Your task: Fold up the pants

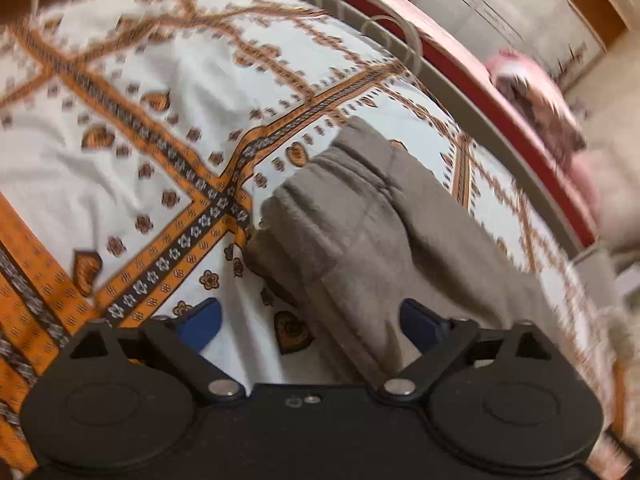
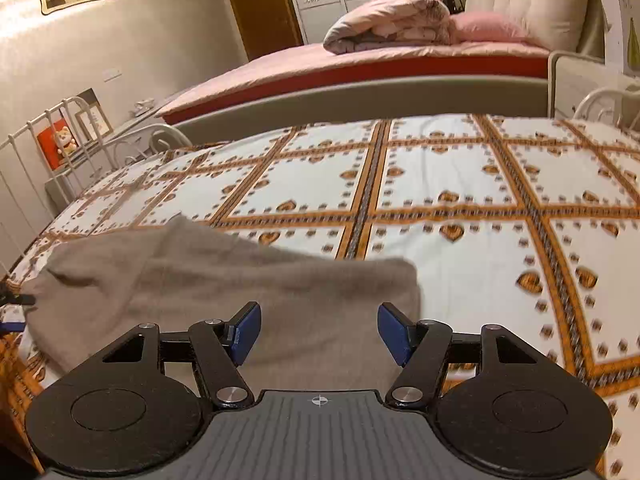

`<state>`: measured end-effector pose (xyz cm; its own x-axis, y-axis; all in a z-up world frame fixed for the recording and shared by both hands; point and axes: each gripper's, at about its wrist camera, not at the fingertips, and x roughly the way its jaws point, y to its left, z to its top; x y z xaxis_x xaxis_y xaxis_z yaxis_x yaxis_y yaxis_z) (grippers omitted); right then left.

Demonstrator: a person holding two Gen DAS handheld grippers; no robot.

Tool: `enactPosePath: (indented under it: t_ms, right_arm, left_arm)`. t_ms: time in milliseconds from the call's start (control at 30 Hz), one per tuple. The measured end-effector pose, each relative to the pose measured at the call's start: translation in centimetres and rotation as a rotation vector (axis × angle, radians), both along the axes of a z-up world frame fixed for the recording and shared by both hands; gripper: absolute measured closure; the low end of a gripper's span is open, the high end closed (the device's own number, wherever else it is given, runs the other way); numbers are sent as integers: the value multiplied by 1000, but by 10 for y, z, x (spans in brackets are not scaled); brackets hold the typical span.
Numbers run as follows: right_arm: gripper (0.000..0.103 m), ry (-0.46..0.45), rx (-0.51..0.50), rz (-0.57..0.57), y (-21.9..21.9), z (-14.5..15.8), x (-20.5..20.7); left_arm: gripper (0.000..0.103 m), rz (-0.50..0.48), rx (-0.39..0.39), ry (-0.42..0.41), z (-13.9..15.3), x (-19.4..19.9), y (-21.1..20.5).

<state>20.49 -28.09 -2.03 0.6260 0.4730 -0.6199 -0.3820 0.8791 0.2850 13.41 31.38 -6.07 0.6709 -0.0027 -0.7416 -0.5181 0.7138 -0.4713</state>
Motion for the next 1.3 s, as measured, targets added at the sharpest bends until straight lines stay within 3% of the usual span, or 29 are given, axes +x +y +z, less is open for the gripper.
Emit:
enactPosePath:
  t_ms: [67, 200, 367, 533, 667, 800, 967, 1000, 1033, 1100, 1200, 1300]
  right_arm:
    - [38, 7, -17, 12, 3, -3, -5]
    - [38, -7, -46, 37, 7, -5, -12]
    - [38, 6, -57, 34, 4, -13, -12]
    - [38, 9, -61, 36, 6, -17, -10]
    - [38, 17, -69, 63, 18, -21, -7]
    - [38, 13, -63, 76, 25, -22, -7]
    - [38, 19, -50, 39, 17, -24, -2]
    - [38, 20, -54, 29, 16, -24, 0]
    - [38, 23, -55, 22, 15, -24, 2]
    - [38, 24, -58, 15, 14, -25, 4]
    - [38, 6, -91, 24, 18, -27, 3]
    - [35, 24, -257, 49, 35, -45, 8]
  left_arm:
    - [30, 19, -33, -61, -2, 0, 4]
    - [31, 50, -129, -131, -11, 2, 13]
    - [33, 64, -187, -189, -7, -4, 22]
    - [34, -9, -270, -162, -7, -9, 11]
    - [34, -16, -257, -143, -20, 9, 13]
    - [34, 0, -266, -204, -30, 20, 26]
    - [34, -124, -165, -279, -33, 34, 32]
    - [37, -129, -159, -285, -32, 35, 33]
    - [59, -113, -148, -276, -31, 36, 33]
    - [70, -111, -136, -263, -23, 36, 34]
    - [74, -131, -76, -303, -5, 30, 22]
    - [74, -127, -52, -309, 4, 23, 17]
